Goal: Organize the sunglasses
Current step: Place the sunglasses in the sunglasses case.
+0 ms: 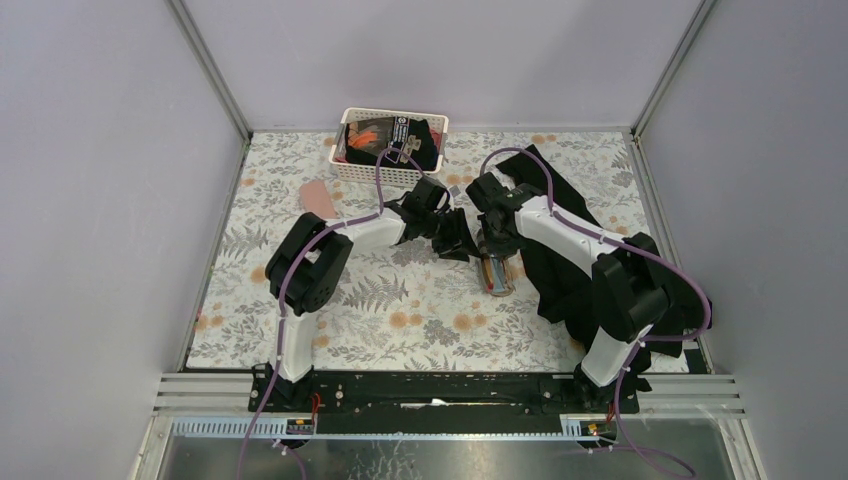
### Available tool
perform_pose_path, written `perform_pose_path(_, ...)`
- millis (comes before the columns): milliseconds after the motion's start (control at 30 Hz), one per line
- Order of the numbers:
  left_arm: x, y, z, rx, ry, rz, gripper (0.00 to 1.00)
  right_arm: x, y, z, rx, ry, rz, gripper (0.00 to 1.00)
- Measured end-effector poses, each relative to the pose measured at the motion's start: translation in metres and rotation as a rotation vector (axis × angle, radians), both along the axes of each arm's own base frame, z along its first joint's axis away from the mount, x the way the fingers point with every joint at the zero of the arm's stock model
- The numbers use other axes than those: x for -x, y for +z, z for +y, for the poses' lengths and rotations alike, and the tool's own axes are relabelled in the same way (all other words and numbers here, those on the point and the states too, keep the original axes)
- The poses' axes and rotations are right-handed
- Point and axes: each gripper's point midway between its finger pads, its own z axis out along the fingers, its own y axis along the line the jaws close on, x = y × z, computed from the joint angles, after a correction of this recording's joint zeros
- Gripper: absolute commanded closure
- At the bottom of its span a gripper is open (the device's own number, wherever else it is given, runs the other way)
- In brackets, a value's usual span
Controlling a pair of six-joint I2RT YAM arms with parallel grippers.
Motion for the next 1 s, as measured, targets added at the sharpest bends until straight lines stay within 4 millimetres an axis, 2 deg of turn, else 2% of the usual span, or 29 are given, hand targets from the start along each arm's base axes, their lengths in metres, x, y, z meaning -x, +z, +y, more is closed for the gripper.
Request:
perform_pose_path(300,0.003,-0.001,-0.001,-0.005,-0.005,0.007,0.57,-0.004,-0.005,0.0,0.004,-0.041,-0.01,0.94)
perform_pose_path(667,0.003,-0.001,-0.001,-0.006,-0.005,0.008,0.57,0.001,-0.02,-0.003,0.011,-0.082,0.007,0.96)
perform_pose_path(1000,0.003,-0.001,-0.001,-0.006,-0.005,0.008,0.57,0.001,-0.024,-0.003,0.015,-0.086,0.013,0.96)
